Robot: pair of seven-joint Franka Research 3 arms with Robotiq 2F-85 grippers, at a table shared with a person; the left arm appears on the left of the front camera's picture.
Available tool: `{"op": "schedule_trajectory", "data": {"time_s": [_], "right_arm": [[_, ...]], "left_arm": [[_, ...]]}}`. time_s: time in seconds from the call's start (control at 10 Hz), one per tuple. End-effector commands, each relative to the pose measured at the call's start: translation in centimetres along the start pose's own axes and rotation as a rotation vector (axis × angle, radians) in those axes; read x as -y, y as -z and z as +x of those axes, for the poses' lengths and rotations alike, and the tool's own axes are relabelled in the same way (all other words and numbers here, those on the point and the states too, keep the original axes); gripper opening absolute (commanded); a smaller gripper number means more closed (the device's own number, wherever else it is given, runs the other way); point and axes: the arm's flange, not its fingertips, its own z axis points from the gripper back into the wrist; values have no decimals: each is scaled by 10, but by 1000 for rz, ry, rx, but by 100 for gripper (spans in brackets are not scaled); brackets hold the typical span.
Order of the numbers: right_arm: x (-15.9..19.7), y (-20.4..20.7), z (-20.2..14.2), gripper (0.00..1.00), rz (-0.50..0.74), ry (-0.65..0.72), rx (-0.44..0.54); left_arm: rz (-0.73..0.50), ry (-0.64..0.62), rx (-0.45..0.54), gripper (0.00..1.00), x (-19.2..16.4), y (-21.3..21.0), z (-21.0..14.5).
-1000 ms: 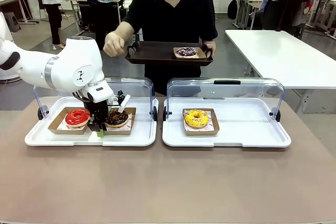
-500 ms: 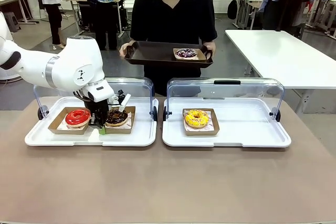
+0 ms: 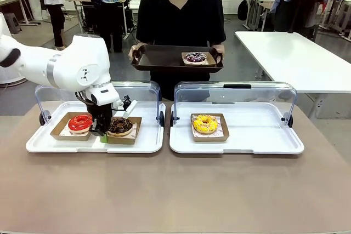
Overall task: Provide the desired donut to the person.
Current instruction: Pick up and lift the Paper togo box containing the Donut pointed at by the person.
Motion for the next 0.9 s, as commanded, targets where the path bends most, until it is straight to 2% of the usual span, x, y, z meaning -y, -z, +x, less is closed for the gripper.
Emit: {"op": "schedule_trajectory", "data": {"time_s": [0.0,0.3,0.5,0.6,0.8], "right_arm": [[0,0,0,100,1,0,1],[0,0,0,100,1,0,1],[0,0,0,100,1,0,1],[0,0,0,100,1,0,1],[0,0,0,100,1,0,1]], "left_arm": [[-33,30,-84,0,62,-56,6],[67,45,-140,0,136,-138,17],[131,44,-134,0,167,-190,25],[163,32,-129,0,174,-224,28],[195,-11,-76,0,164,-273,28]]}}
